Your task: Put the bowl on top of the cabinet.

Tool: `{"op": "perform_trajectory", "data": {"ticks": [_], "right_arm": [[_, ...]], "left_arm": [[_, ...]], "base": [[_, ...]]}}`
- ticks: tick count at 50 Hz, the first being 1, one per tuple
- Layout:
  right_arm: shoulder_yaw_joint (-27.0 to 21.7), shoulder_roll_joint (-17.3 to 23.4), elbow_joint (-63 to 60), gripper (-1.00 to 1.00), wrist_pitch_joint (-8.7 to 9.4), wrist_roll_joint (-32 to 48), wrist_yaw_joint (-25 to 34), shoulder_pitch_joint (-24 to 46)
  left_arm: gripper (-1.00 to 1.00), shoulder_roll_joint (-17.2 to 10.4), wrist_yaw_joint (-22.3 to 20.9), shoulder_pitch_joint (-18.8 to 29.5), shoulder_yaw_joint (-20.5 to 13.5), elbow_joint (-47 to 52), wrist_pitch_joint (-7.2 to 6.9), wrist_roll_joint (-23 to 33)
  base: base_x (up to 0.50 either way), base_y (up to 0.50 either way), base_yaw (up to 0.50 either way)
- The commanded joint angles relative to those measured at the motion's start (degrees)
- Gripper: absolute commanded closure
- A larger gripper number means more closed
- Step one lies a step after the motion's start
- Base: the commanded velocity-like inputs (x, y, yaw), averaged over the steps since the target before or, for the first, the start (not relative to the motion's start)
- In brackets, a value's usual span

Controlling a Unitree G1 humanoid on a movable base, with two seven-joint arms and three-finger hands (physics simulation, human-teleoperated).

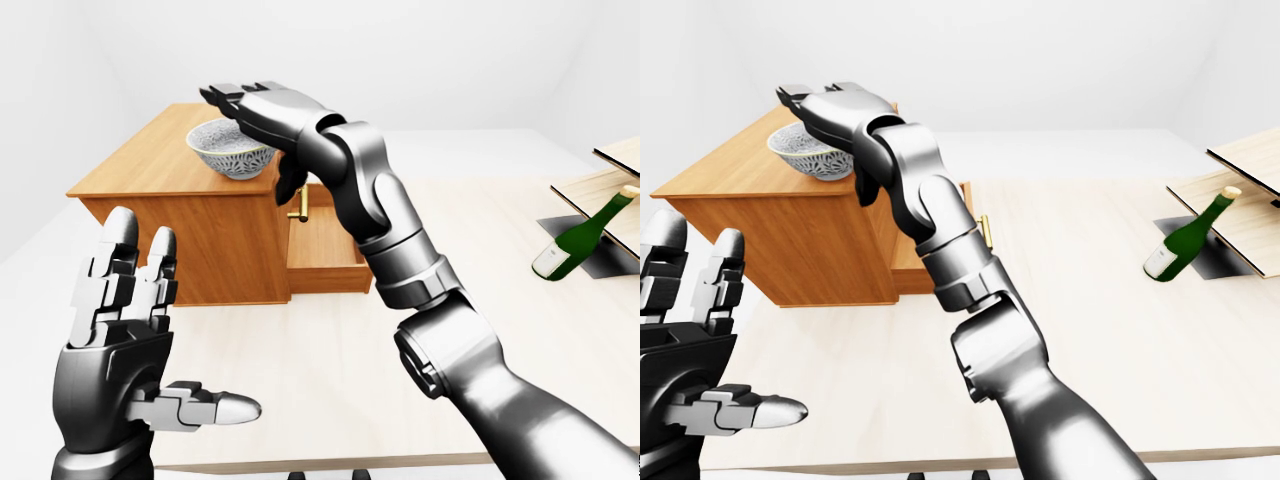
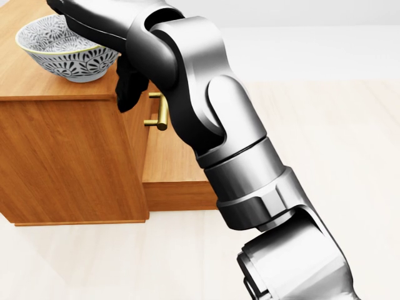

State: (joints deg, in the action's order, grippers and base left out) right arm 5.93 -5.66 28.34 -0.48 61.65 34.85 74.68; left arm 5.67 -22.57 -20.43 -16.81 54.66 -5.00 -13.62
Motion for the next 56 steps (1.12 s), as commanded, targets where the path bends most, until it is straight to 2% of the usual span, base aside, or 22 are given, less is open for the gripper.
{"op": "perform_trajectory", "data": {"ticks": [1, 3, 10, 15, 20, 35, 49, 56], "right_arm": [[0.3, 0.4, 0.1, -1.00, 1.19, 0.1, 2.6, -2.2], [0.1, 0.6, 0.2, -1.00, 1.54, -0.3, 2.9, -1.3], [-1.6, 2.5, -4.0, -1.00, 5.48, -2.9, 5.1, 5.4], [-3.0, 4.8, -7.6, -1.00, 5.48, -5.2, 5.1, 9.2], [-3.0, 6.5, -13.8, -1.00, 5.48, -5.6, 5.1, 9.7], [-5.7, 13.9, -33.2, -1.00, 5.48, -4.7, 5.1, 8.4], [-8.1, 19.9, -50.6, -1.00, 5.48, -0.1, 5.1, 2.6], [-11.2, 26.4, -50.9, -1.00, 5.48, -0.4, 5.1, 4.4]], "left_arm": [[-1.00, 0.1, -0.2, -0.3, 0.3, 0.0, 0.00, 0.2], [-1.00, 0.1, -0.1, -0.4, 0.4, 0.2, 0.00, 0.2], [-1.00, 0.0, -0.1, -0.2, 0.2, 0.1, 0.00, 0.0], [-1.00, 0.2, -0.2, -0.7, 0.4, 0.4, 0.00, 0.1], [-1.00, 0.2, -0.3, -0.6, 0.1, 0.7, 0.00, 0.0], [-1.00, 0.5, -0.3, -1.7, 2.0, 0.6, 0.00, 1.5], [-1.00, 0.3, 0.0, -2.6, 3.0, 1.1, 0.00, 1.8], [-1.00, 0.4, 0.0, -3.1, 3.5, 1.1, 0.00, 2.1]], "base": [[0.00, 0.00, 0.00], [0.00, 0.00, 0.00], [0.00, 0.00, 0.00], [0.00, 0.00, 0.00], [0.00, 0.00, 0.00], [0.00, 0.00, 0.00], [0.00, 0.00, 0.00], [0.00, 0.00, 0.00]]}}
